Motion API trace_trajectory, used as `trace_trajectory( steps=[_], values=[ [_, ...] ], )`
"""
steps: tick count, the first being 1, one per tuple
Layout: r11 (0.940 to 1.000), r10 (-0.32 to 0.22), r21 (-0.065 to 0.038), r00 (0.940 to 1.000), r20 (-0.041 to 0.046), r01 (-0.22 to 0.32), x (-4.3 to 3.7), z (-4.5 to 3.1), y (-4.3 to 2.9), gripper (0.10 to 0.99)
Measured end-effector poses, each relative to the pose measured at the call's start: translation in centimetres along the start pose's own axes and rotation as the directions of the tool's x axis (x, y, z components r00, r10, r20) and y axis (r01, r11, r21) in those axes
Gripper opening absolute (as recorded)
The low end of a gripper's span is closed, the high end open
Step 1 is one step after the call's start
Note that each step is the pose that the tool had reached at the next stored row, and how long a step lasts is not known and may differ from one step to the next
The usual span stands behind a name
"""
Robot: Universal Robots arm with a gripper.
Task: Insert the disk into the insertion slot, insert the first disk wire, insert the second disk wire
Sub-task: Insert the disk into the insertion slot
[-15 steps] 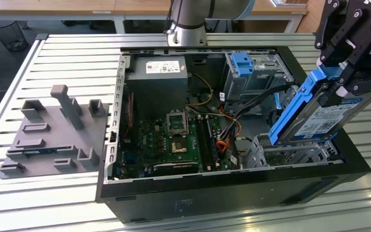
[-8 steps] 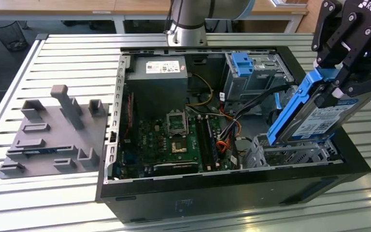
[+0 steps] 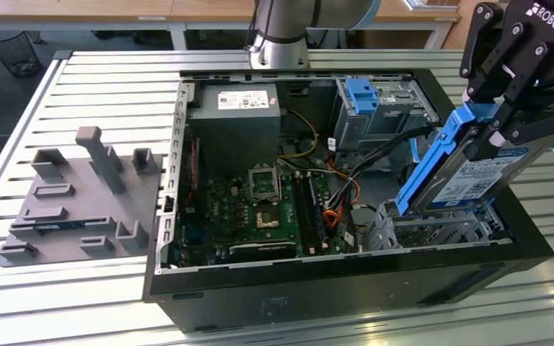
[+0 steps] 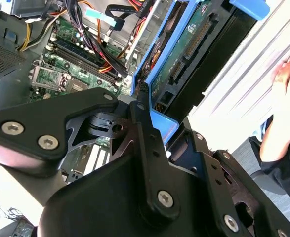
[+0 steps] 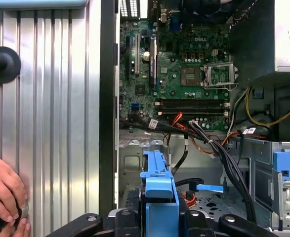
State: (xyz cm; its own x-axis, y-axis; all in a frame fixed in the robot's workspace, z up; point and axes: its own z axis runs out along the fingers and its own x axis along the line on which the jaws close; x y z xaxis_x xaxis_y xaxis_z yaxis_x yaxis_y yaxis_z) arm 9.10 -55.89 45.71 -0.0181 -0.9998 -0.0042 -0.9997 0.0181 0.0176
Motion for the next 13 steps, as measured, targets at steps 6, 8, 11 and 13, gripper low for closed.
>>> trace_trajectory(
  steps=[6, 8, 11, 13],
  values=[
    [1.0000, 0.000, 0.000, 1.0000, 0.0001, 0.000, -0.08, 0.40, 0.04, 0.369],
    [1.0000, 0.000, 0.000, 1.0000, -0.0002, 0.000, -0.13, 0.49, 0.06, 0.369],
    [1.0000, 0.000, 0.000, 1.0000, -0.0002, 0.000, -0.23, 0.67, 0.10, 0.369],
    [1.0000, 0.000, 0.000, 1.0000, 0.0001, 0.000, -0.26, 0.81, 0.11, 0.369]
  ],
)
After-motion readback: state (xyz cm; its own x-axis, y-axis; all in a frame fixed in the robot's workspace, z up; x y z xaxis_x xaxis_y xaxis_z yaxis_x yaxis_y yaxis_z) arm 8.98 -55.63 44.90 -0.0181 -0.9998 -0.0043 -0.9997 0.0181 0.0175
